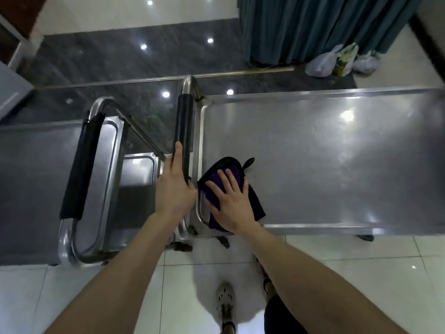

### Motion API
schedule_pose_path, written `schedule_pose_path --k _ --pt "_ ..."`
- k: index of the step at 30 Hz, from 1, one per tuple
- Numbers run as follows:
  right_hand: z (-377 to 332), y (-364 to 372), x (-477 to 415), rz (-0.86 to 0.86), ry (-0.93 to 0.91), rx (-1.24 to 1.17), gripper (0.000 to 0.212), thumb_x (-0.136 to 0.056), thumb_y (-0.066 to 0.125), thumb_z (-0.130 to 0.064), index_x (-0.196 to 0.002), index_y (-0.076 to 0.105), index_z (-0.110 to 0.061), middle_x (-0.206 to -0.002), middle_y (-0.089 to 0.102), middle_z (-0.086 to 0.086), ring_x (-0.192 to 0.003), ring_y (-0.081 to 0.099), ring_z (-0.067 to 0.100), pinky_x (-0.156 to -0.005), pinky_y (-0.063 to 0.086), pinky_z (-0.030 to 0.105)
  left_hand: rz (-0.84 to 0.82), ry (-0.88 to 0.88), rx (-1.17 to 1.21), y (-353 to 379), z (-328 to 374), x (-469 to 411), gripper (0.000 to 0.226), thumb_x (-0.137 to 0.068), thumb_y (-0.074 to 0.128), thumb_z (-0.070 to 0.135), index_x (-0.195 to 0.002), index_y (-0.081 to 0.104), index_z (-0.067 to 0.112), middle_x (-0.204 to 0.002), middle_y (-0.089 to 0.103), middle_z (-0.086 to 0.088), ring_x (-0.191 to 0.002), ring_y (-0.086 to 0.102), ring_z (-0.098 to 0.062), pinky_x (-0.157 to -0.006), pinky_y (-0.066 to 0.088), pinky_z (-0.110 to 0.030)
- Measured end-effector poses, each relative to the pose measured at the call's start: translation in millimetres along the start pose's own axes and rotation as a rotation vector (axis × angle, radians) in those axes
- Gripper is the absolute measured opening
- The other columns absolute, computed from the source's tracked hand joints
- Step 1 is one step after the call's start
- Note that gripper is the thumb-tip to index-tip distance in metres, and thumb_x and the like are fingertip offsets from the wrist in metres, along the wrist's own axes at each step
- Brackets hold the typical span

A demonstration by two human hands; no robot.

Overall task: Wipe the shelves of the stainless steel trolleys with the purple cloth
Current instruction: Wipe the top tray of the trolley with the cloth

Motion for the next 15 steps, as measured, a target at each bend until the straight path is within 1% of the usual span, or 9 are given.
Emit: schedule_pose_path --k 2,5,7,9,10,12,14,15 --pt "-2.5 -1.6 15.1 -0.018 -0.001 0.021 0.066 -0.106 0.026 -0.068 -0.166 0.027 -0.043 -0.181 0.006 0.002 -0.167 -0.008 0.026 -0.128 0.002 0.07 -0.016 0.009 0.006 0.9 -2.1 15.5 0.104 -0.093 0.067 0.002 -0.174 0.007 0.03 -0.165 0.038 -0.01 -0.125 0.062 -0.038 -0.104 0.057 -0.051" --pt "-9.7 -1.2 35.8 -0.037 -0.008 0.032 0.065 -0.106 0.033 -0.066 -0.167 0.026 -0.043 -0.181 0.007 0.001 -0.167 -0.006 0.026 -0.129 0.005 0.068 -0.035 0.032 -0.011 -0.4 -8.1 35.6 0.107 -0.092 0.069 0.002 -0.174 0.006 0.027 -0.165 0.036 -0.014 -0.114 0.065 -0.036 -0.097 0.056 -0.044" --pt "-13.4 -1.5 48.9 -0.029 -0.008 0.027 0.064 -0.106 0.04 -0.063 -0.166 0.031 -0.04 -0.18 0.014 0.0 -0.167 0.001 0.026 -0.129 0.009 0.066 -0.045 0.041 -0.022 -4.3 -13.6 41.2 0.109 -0.092 0.07 0.003 -0.174 0.004 0.028 -0.165 0.036 -0.014 -0.108 0.064 -0.032 -0.093 0.055 -0.041" --pt "-12.2 -2.4 62.8 -0.005 0.007 0.032 0.062 -0.106 0.045 -0.058 -0.163 0.038 -0.037 -0.177 0.024 0.0 -0.166 0.009 0.026 -0.129 0.013 0.063 -0.05 0.044 -0.029 -8.3 -20.3 41.7 0.109 -0.092 0.069 0.003 -0.174 0.002 0.03 -0.162 0.038 -0.013 -0.101 0.059 -0.025 -0.087 0.051 -0.035" --pt "-9.8 -2.6 70.6 0.013 0.024 0.027 0.061 -0.105 0.048 -0.056 -0.162 0.041 -0.036 -0.175 0.028 -0.001 -0.165 0.013 0.026 -0.129 0.014 0.062 -0.048 0.044 -0.034 -9.9 -23.7 40.8 0.109 -0.092 0.069 0.003 -0.174 0.002 0.031 -0.159 0.041 -0.013 -0.101 0.058 -0.023 -0.086 0.05 -0.034" --pt "-2.8 -2.8 87.1 0.043 0.063 0.008 0.06 -0.103 0.053 -0.054 -0.159 0.046 -0.034 -0.172 0.033 0.0 -0.164 0.018 0.027 -0.128 0.017 0.062 -0.021 0.033 -0.061 -11.8 -29.8 38.6 0.108 -0.091 0.068 0.004 -0.174 0.003 0.032 -0.153 0.046 -0.015 -0.101 0.058 -0.024 -0.088 0.05 -0.037" --pt "5.4 -3.0 102.7 0.045 0.095 -0.006 0.06 -0.103 0.054 -0.056 -0.158 0.046 -0.035 -0.172 0.034 -0.001 -0.163 0.02 0.026 -0.127 0.019 0.061 0.016 0.006 -0.076 -10.8 -34.0 39.5 0.108 -0.09 0.067 0.006 -0.173 0.005 0.034 -0.147 0.05 -0.016 -0.097 0.054 -0.023 -0.086 0.049 -0.039" --pt "9.6 -3.5 109.8 0.041 0.112 -0.013 0.06 -0.103 0.052 -0.058 -0.159 0.045 -0.036 -0.172 0.034 -0.002 -0.163 0.02 0.026 -0.127 0.02 0.061 0.025 -0.006 -0.08 -9.5 -34.6 41.5 0.108 -0.09 0.067 0.007 -0.173 0.005 0.035 -0.146 0.051 -0.017 -0.097 0.057 -0.026 -0.087 0.051 -0.042"
Point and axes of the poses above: each hand's wrist, its own x-axis away from the middle knuckle, its own y-axis out of the palm, z = x × y, the point moved 3 cm from there along -x, towards the middle knuckle
